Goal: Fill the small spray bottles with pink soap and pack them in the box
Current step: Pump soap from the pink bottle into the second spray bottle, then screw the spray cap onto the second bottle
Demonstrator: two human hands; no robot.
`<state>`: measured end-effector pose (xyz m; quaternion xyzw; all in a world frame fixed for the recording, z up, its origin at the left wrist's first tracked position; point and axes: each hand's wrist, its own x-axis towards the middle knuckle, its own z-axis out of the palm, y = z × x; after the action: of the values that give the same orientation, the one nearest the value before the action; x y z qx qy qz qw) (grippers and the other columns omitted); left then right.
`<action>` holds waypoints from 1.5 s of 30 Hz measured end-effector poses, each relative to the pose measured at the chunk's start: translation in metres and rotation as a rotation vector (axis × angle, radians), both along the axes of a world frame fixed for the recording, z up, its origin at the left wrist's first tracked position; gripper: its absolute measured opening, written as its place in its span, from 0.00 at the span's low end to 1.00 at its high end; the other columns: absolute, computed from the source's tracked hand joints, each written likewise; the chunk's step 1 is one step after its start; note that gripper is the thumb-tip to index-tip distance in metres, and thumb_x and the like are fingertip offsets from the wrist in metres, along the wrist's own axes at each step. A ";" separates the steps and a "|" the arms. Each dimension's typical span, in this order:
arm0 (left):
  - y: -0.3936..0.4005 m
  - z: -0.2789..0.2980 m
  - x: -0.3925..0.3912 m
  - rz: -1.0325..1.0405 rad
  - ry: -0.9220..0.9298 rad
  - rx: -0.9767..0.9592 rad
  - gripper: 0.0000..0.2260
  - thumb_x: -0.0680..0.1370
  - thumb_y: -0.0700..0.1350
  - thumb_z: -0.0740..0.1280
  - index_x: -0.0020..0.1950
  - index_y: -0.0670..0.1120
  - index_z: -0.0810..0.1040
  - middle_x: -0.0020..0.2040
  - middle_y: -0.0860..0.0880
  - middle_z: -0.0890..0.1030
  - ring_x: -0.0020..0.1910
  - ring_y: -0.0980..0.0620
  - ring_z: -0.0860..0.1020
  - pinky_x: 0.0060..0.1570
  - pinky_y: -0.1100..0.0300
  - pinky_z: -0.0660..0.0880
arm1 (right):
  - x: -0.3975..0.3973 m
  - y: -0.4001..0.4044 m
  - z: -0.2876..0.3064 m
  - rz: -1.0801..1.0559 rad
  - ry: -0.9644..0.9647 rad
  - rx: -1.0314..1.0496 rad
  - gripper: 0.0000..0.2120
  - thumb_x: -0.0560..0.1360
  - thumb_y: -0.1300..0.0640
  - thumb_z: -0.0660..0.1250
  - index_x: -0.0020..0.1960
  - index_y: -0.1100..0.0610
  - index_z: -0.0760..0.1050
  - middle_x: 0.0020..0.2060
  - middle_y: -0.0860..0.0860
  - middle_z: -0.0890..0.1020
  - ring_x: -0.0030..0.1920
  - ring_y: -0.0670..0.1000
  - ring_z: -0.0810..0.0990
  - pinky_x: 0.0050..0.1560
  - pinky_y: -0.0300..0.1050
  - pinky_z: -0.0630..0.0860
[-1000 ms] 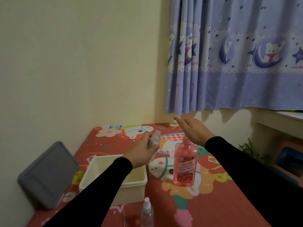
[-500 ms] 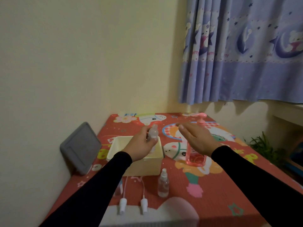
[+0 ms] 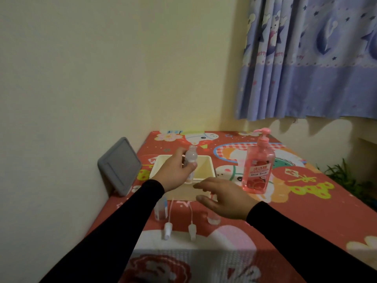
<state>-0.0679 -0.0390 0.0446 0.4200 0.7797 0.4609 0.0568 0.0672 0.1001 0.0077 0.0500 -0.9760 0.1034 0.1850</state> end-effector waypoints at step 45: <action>-0.018 -0.023 -0.013 0.004 -0.022 -0.051 0.14 0.80 0.53 0.63 0.62 0.50 0.67 0.50 0.50 0.78 0.48 0.50 0.78 0.48 0.54 0.76 | -0.016 0.001 0.043 0.023 0.378 -0.936 0.07 0.78 0.58 0.65 0.54 0.56 0.79 0.46 0.49 0.84 0.45 0.42 0.82 0.47 0.36 0.78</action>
<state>-0.0807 -0.0575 0.0212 0.4117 0.7915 0.4455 0.0753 0.0513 0.1012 0.0505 -0.0100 -0.7740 0.5209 0.3598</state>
